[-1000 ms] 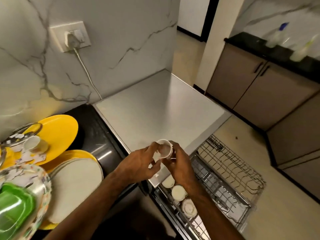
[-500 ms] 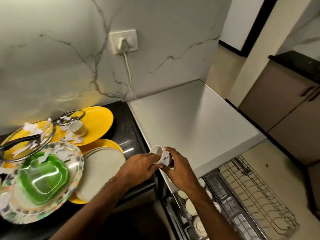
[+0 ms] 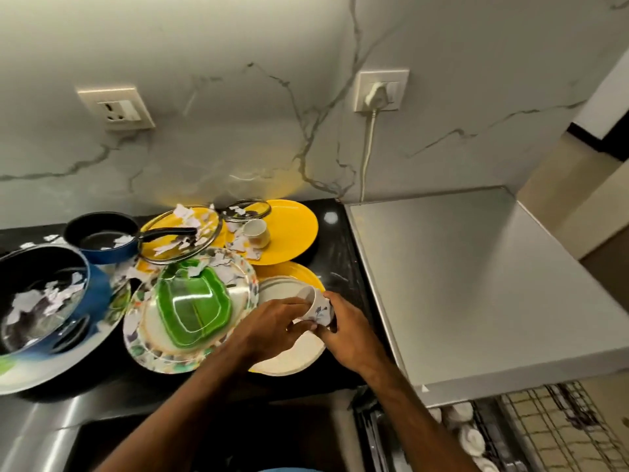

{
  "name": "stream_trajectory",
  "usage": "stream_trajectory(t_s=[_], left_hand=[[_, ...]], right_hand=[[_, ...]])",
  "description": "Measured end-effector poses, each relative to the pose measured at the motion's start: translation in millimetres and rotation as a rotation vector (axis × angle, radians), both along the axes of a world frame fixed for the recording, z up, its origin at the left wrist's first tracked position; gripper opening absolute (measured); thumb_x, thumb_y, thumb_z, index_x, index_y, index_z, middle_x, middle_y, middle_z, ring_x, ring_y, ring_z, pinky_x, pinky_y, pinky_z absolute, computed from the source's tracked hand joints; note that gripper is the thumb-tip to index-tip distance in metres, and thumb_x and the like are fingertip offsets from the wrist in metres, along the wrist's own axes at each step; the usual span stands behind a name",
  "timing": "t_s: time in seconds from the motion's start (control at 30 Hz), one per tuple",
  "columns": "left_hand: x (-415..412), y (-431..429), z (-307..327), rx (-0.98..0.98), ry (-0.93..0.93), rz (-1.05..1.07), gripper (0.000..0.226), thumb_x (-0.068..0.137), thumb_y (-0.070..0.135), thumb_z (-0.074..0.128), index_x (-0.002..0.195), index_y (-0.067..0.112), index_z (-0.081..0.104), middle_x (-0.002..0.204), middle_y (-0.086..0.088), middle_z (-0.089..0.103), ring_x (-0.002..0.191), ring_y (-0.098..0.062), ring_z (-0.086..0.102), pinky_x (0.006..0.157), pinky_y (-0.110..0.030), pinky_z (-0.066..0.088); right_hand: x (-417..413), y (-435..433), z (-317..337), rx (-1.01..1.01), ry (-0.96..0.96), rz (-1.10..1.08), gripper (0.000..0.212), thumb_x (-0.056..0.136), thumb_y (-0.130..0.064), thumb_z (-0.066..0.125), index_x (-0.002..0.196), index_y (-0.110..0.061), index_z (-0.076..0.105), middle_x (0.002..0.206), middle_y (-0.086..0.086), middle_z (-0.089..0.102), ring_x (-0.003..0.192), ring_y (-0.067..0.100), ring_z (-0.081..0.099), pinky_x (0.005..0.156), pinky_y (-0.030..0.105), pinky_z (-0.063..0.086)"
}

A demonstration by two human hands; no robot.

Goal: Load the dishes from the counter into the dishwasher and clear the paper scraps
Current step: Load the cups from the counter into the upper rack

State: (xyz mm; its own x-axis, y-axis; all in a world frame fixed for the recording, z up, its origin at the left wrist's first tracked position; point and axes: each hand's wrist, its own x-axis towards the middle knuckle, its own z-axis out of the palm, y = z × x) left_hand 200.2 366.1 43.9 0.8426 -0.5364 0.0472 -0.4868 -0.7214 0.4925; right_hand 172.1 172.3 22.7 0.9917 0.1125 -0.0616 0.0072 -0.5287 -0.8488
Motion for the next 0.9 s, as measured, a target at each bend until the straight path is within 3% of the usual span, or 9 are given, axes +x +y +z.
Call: stream_trajectory(t_s=[0.13,0.2,0.33,0.4,0.47,0.6,0.73,0.8,0.9], left_hand=[[2.9,29.1,0.4,0.014,0.035,0.125,0.026,0.092,0.043,0.072,0.112,0.028,0.063,0.106,0.009,0.072,0.07,-0.007,0.068,0.065,-0.033,0.055],[5.0,41.4,-2.6,-0.026,0.035,0.161,0.028,0.092,0.038,0.073,0.117,0.029,0.063,0.123,0.006,0.067,0.073,-0.003,0.068,0.07,-0.033,0.058],[12.1,54.8,-7.7,-0.099,-0.015,0.261,0.069,0.09,0.044,0.073,0.15,0.032,0.042,0.159,0.009,0.031,0.103,-0.005,0.062,0.088,-0.03,0.057],[15.9,51.4,-8.9,-0.127,-0.02,0.154,0.07,0.087,0.056,0.07,0.149,0.036,0.045,0.162,0.015,0.027,0.129,-0.009,0.052,0.102,-0.037,0.051],[15.6,38.2,-14.3,-0.115,-0.059,0.002,0.06,0.085,0.067,0.066,0.136,0.035,0.06,0.165,0.015,0.026,0.146,-0.014,0.035,0.114,-0.046,0.041],[10.5,4.5,-35.2,-0.076,-0.046,-0.057,0.067,0.079,0.076,0.066,0.128,0.031,0.065,0.172,0.004,0.0,0.156,-0.026,0.014,0.118,-0.041,0.022],[15.2,-9.4,-39.9,-0.05,-0.034,-0.106,0.04,0.079,0.072,0.07,0.1,0.039,0.071,0.171,0.004,0.009,0.156,-0.028,0.014,0.118,-0.051,0.029],[16.3,-17.7,-36.7,-0.033,-0.03,-0.155,0.034,0.079,0.068,0.072,0.098,0.039,0.073,0.17,0.006,0.016,0.155,-0.025,0.02,0.117,-0.046,0.03],[15.0,-36.7,-31.3,-0.128,0.041,-0.137,0.03,0.08,0.055,0.077,0.102,0.034,0.079,0.157,0.009,0.043,0.139,-0.013,0.046,0.11,-0.035,0.044]], right_hand=[[6.9,23.6,-7.6,-0.047,0.027,-0.004,0.056,0.089,-0.036,0.08,0.137,-0.035,0.051,0.125,-0.012,0.066,0.105,0.007,0.065,0.08,0.018,0.055],[9.5,27.2,-12.5,-0.081,0.038,-0.052,0.056,0.088,-0.033,0.08,0.136,-0.03,0.051,0.127,-0.008,0.066,0.107,0.01,0.066,0.085,0.026,0.058],[11.1,16.4,-19.0,-0.13,0.064,-0.1,0.055,0.087,-0.033,0.081,0.133,-0.026,0.052,0.127,-0.005,0.065,0.111,0.015,0.064,0.086,0.029,0.055],[9.5,10.6,-19.3,-0.115,0.069,-0.116,0.057,0.085,-0.035,0.083,0.132,-0.028,0.052,0.125,-0.007,0.064,0.111,0.014,0.064,0.087,0.03,0.057],[6.7,7.4,-17.8,-0.079,0.065,-0.116,0.06,0.083,-0.035,0.085,0.134,-0.028,0.053,0.123,-0.008,0.063,0.11,0.011,0.063,0.088,0.03,0.058],[-1.4,-3.4,-12.2,-0.031,0.062,-0.072,0.062,0.086,-0.032,0.083,0.14,-0.03,0.052,0.126,-0.011,0.061,0.111,0.007,0.062,0.088,0.023,0.057],[-16.1,-29.4,-10.3,-0.07,0.053,-0.092,0.061,0.087,-0.034,0.082,0.14,-0.029,0.053,0.129,-0.012,0.061,0.113,0.006,0.06,0.088,0.015,0.052],[-25.8,-38.4,-12.8,-0.064,0.071,-0.105,0.062,0.085,-0.039,0.082,0.139,-0.031,0.053,0.129,-0.011,0.062,0.112,0.006,0.061,0.089,0.017,0.052],[-40.7,-50.3,-16.6,-0.02,0.095,-0.213,0.064,0.081,-0.055,0.08,0.135,-0.03,0.055,0.121,-0.016,0.063,0.106,0.003,0.062,0.085,0.016,0.052]])
